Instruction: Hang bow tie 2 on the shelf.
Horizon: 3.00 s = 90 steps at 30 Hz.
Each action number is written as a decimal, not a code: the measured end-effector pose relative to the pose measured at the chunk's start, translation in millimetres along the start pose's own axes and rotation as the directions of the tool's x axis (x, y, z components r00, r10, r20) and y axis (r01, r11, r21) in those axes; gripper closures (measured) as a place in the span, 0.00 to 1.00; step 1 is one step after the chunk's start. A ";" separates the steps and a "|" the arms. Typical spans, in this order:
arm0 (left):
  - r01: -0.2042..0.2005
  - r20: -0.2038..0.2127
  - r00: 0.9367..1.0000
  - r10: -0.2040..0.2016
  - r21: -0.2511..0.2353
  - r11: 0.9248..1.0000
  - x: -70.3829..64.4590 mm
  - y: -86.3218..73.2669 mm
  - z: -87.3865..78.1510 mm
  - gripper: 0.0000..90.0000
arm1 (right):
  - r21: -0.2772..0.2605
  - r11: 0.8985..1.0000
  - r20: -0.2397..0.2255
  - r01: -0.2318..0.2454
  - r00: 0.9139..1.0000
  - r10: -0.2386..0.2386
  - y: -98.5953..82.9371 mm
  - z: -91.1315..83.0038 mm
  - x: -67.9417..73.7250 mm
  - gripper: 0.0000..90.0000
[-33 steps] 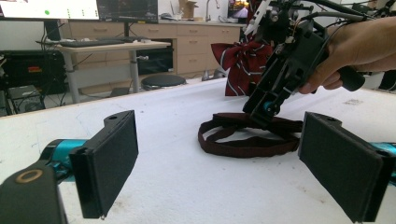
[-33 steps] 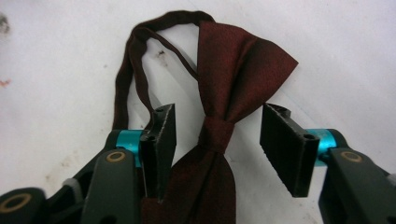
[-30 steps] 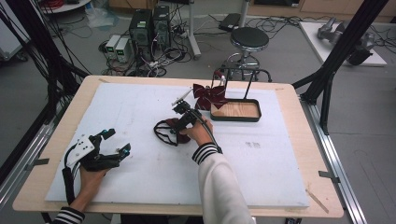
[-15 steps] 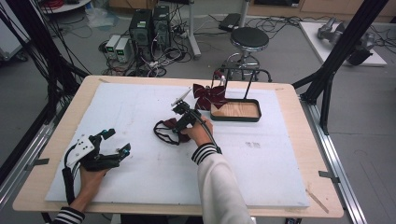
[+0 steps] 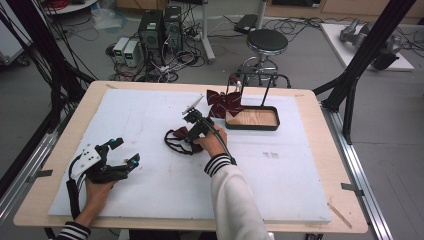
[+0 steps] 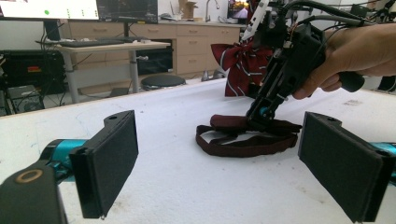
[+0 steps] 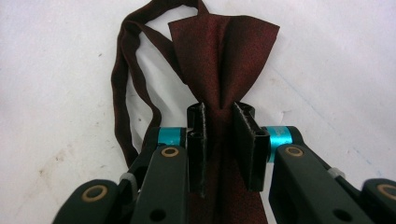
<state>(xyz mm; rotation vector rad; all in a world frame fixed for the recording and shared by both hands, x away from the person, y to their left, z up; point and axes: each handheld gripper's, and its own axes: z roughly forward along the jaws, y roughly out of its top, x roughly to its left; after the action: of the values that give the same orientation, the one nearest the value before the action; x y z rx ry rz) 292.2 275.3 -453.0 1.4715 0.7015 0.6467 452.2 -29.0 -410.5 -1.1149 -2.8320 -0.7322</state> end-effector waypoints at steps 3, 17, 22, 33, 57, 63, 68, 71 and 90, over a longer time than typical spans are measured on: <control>0.006 0.000 1.000 -0.006 -0.003 1.000 0.7 -0.1 -0.3 0.14 | -0.010 1.000 -0.009 -0.002 1.000 0.002 -0.2 -2.8 0.1 0.84; 0.011 -0.001 1.000 -0.011 -0.002 1.000 1.3 -0.3 -0.5 0.14 | -0.157 0.987 -0.015 0.038 0.999 -0.041 -2.1 -32.2 6.7 0.84; 0.013 -0.002 1.000 -0.013 -0.005 1.000 1.1 -0.3 -0.5 0.14 | -0.229 0.972 -0.024 0.047 0.998 -0.054 -4.0 -43.5 7.7 0.84; 0.012 -0.006 1.000 -0.012 -0.008 1.000 0.6 -0.5 -0.2 0.14 | -0.371 0.923 0.034 0.100 0.995 -0.094 -10.2 -70.6 9.0 0.84; 0.008 -0.010 1.000 -0.009 -0.006 1.000 0.4 -0.5 -0.5 0.14 | -0.643 0.747 0.137 0.171 0.985 -0.108 -40.0 -122.1 1.4 0.84; 0.008 -0.010 1.000 -0.008 -0.005 1.000 0.4 -0.5 -0.4 0.14 | -0.691 0.702 0.156 0.175 0.984 -0.092 -52.0 -136.5 -7.5 0.84; 0.009 -0.010 1.000 -0.010 -0.007 1.000 0.4 -0.6 -0.3 0.14 | -0.715 0.678 0.183 0.168 0.982 -0.050 -62.9 -147.9 -14.3 0.84; 0.009 -0.010 1.000 -0.009 -0.007 1.000 0.4 -0.6 -0.3 0.14 | -0.727 0.669 0.189 0.156 0.982 -0.024 -69.5 -153.8 -19.5 0.84; 0.004 -0.013 1.000 -0.004 -0.004 1.000 -0.4 -0.6 -0.4 0.14 | -0.760 0.631 0.279 0.155 0.955 0.101 -106.2 -185.6 -42.6 0.84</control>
<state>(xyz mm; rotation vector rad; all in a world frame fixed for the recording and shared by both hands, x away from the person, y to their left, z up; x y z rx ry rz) 291.6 275.2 -453.5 1.4628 0.7121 0.6549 386.2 -203.3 -297.2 -1.3241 -2.7656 -2.1115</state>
